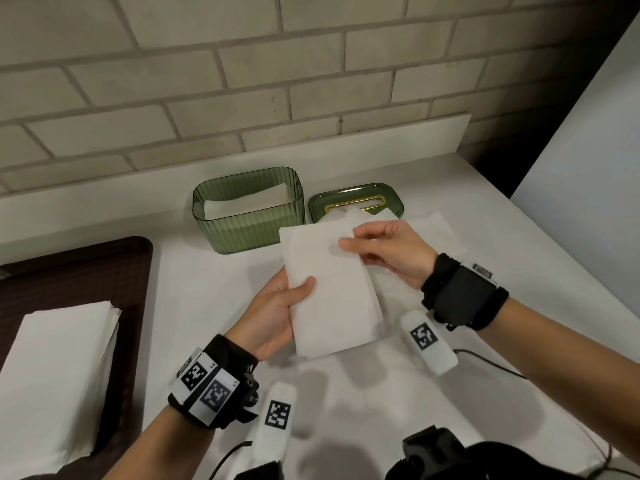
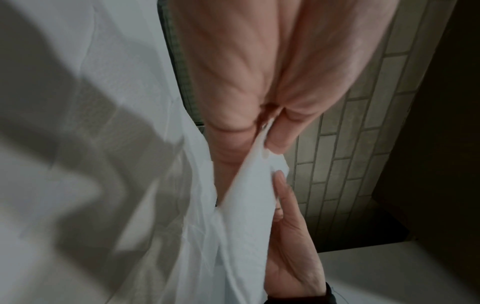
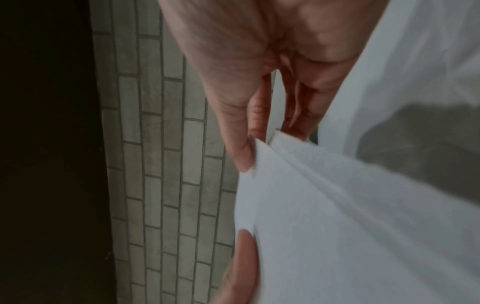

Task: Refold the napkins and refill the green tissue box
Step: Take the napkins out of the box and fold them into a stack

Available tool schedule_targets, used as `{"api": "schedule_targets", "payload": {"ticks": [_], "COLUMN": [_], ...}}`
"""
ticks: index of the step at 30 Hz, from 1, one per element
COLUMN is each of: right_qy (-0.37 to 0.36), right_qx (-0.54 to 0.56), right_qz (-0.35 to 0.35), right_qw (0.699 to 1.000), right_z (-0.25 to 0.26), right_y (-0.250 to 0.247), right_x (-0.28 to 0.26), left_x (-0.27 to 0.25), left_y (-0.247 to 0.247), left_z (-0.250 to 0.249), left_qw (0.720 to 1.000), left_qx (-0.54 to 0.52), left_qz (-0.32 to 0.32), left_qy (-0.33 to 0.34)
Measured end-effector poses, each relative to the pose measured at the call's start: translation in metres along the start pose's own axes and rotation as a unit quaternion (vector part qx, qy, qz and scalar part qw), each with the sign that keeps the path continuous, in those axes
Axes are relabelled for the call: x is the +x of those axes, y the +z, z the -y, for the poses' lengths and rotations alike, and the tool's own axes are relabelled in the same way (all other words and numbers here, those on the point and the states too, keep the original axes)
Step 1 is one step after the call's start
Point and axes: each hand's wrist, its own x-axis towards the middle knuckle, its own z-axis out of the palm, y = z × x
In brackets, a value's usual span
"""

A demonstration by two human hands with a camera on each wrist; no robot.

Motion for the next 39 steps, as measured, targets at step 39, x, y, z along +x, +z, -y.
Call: {"api": "schedule_targets", "payload": {"ticks": [39], "right_qy": [-0.071], "right_qx": [-0.345], "right_qz": [0.275], "right_qw": [0.895], "right_z": [0.092], "right_y": [-0.035], "right_x": [0.011], "left_x": [0.011], "left_y": [-0.051], "left_z": [0.009], "left_qw": [0.993], "left_qx": [-0.029], "left_qz": [-0.105], "left_qy": [-0.037]}}
